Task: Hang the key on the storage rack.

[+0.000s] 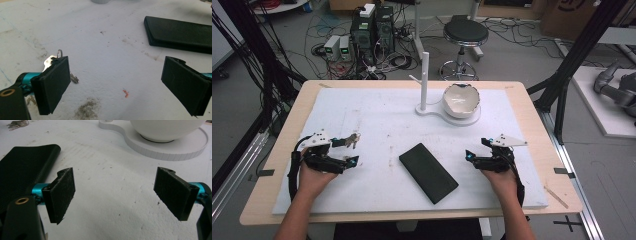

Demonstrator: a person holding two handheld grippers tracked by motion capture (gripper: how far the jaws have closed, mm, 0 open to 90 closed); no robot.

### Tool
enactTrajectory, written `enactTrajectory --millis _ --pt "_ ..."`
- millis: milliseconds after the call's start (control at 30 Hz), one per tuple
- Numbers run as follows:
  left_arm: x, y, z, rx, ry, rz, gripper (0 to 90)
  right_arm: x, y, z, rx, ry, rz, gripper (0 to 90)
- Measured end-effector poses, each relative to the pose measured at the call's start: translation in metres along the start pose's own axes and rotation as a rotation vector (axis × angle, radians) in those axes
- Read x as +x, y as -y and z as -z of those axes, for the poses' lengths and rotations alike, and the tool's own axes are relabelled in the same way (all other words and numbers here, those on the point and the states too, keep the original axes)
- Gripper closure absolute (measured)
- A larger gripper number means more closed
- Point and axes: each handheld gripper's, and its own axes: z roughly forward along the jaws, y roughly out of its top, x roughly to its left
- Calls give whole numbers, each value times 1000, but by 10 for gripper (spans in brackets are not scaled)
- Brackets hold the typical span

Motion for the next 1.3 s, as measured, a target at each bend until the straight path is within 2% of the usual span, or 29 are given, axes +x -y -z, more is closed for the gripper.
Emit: enactTrajectory --millis 133,300,400,500,533,567,700,733,867,900,1000,1033,1100,1133,1200,1300 --pt "0 0 0 0 -9 2 90 0 1 0 3 -6 -5 176" --pt "7 0 2 -24 -41 35 118 1 2 -1 14 -22 9 176" --pt "9 2 1 -1 -52 35 161 1 2 -1 11 -26 15 176" --pt "10 1 -1 8 -45 36 212 2 1 0 1 -25 7 176" --pt "10 0 -2 25 -46 36 236 2 1 0 0 -26 7 176" --pt "9 -3 -4 49 -61 15 268 2 1 0 6 -35 0 176" --pt "9 -10 -7 72 -57 -3 324 2 2 0 6 -28 -15 176" --pt "10 -12 -8 75 -67 -10 324 2 2 -1 6 -28 -16 176" --pt "18 -19 -11 80 -94 12 362 1 1 -3 10 -31 -5 176" --pt "26 -22 -15 76 -106 22 362 1 1 -4 16 -30 -5 176" --pt "33 -23 -20 75 -119 41 394 0 2 -4 21 -28 -11 176" --pt "39 -24 -26 97 -131 40 409 -1 2 -3 21 -28 -12 177" --pt "42 -24 -29 97 -130 46 421 -1 2 -3 19 -26 -11 176" --pt "46 -25 -34 120 -136 42 441 -1 2 -3 20 -24 -14 177" --pt "48 -25 -36 118 -143 39 457 -2 2 -4 21 -23 -14 176" --pt "52 -26 -42 130 -165 45 549 -1 2 -5 25 -26 -12 176"
